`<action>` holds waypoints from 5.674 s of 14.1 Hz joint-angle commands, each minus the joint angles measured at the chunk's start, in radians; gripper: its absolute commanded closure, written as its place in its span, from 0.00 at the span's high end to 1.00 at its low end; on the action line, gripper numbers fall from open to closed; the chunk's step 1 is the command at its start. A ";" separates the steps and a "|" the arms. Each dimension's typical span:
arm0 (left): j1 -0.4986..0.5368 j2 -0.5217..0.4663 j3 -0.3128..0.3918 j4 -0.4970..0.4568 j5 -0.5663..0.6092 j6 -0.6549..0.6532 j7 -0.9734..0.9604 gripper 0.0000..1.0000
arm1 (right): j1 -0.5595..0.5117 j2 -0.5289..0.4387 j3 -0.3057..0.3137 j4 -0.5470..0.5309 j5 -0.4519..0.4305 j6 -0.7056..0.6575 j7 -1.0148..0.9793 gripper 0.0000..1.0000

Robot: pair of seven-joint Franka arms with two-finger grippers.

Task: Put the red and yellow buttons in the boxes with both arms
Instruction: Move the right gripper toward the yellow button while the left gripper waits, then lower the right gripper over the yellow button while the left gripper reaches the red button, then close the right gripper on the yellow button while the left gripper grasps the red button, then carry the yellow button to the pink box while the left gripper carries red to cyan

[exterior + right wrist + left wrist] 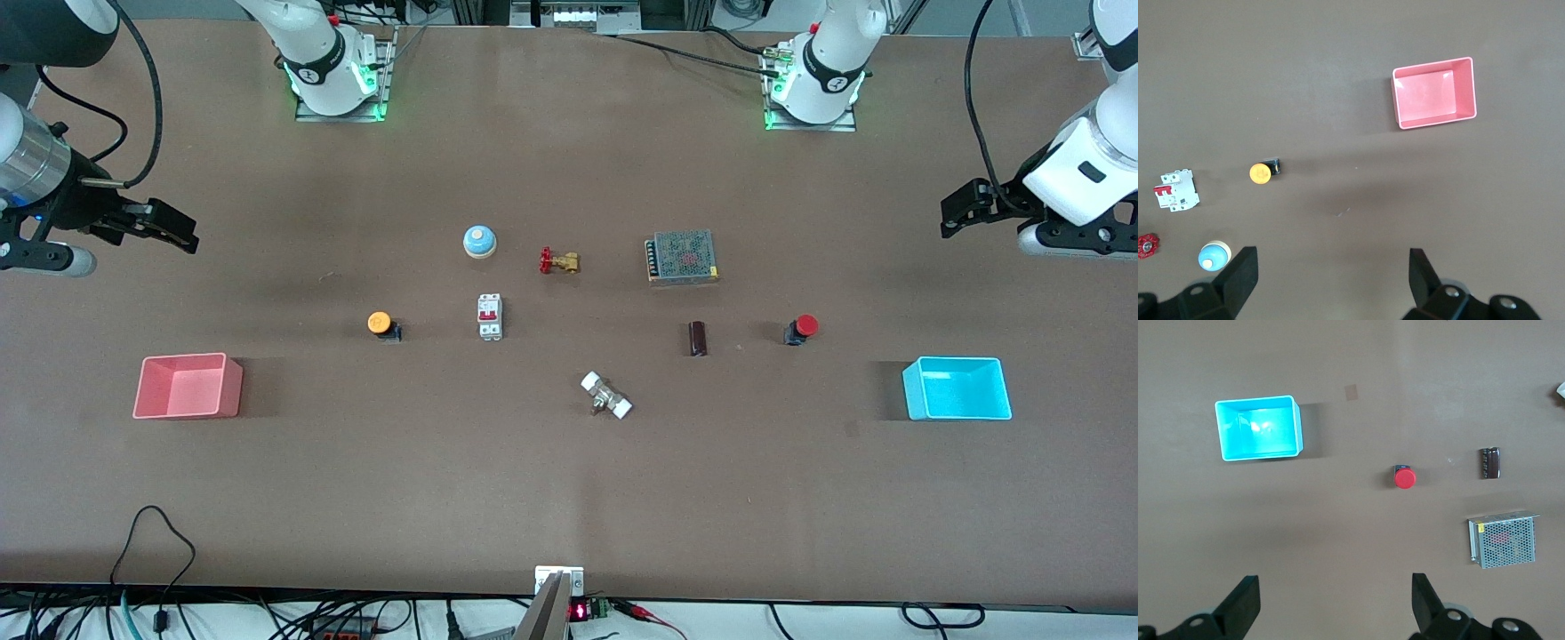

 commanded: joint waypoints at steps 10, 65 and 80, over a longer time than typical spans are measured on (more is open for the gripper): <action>0.007 0.004 0.000 0.020 -0.014 -0.019 0.015 1.00 | 0.064 0.070 0.007 -0.016 0.018 -0.031 -0.007 1.00; 0.078 0.518 0.026 0.064 0.010 0.594 0.187 0.32 | -0.055 0.136 0.079 -0.243 -0.085 0.424 -0.308 0.29; 0.249 0.690 0.012 0.049 0.058 0.633 0.196 0.31 | -0.201 0.450 -0.056 -0.124 -0.022 0.759 -0.735 0.29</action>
